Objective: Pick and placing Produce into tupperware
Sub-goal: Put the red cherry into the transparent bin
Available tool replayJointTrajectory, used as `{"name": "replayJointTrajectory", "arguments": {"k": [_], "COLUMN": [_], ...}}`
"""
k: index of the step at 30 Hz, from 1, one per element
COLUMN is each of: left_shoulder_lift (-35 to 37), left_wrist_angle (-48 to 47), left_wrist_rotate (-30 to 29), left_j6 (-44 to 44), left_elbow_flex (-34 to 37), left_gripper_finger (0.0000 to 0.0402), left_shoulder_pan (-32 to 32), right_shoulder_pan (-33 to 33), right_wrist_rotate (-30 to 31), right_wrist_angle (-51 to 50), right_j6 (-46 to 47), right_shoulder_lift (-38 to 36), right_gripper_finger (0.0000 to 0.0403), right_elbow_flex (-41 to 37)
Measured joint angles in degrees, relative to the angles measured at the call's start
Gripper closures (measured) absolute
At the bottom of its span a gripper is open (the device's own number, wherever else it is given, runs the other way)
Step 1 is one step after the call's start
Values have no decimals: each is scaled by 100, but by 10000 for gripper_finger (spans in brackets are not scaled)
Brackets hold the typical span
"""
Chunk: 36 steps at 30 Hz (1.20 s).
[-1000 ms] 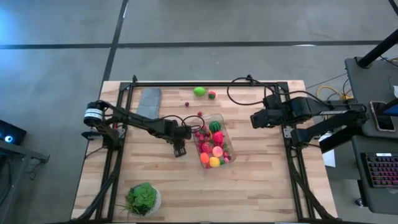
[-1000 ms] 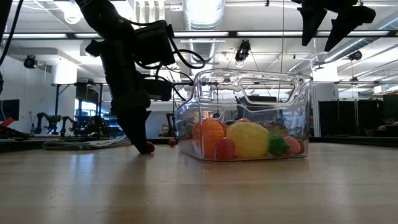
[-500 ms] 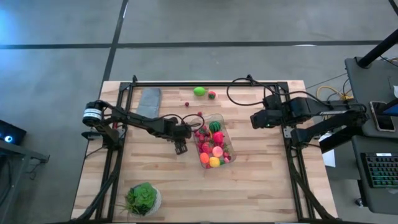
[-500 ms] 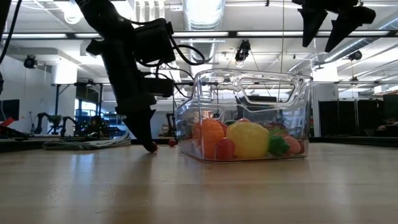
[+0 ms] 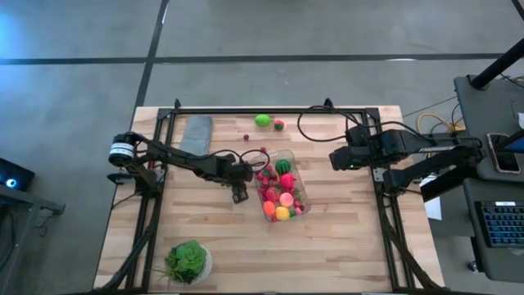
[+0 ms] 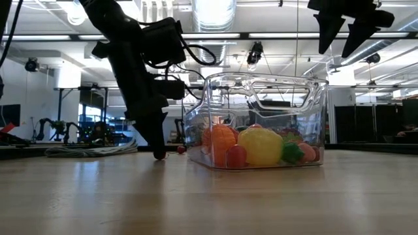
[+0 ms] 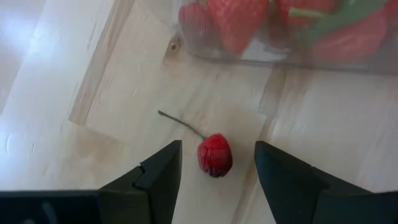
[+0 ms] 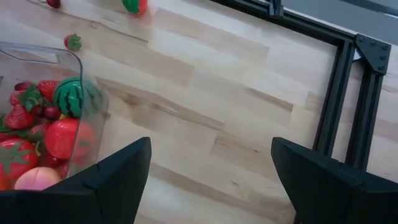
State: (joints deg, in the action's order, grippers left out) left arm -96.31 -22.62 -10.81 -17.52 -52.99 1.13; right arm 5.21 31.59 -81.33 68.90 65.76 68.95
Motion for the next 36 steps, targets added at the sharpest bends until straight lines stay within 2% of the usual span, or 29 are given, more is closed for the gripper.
{"name": "replayJointTrajectory", "arguments": {"k": [9,18,24,36], "left_shoulder_lift": [-35,-50,-50,-35], "left_wrist_angle": [46,320,310,308], "left_wrist_rotate": [6,234,262,346], "left_j6": [181,181,179,118], "left_elbow_flex": [-2,0,18,226], "left_gripper_finger": [218,281,306,316], "left_shoulder_pan": [2,68,76,76], "right_shoulder_pan": [0,0,0,0], "right_wrist_rotate": [9,-140,-151,-153], "right_wrist_angle": [82,147,156,178], "right_j6": [3,20,0,-59], "right_shoulder_lift": [0,0,0,-2], "right_gripper_finger": [78,78,78,78], "right_elbow_flex": [-324,-495,-508,-508]}}
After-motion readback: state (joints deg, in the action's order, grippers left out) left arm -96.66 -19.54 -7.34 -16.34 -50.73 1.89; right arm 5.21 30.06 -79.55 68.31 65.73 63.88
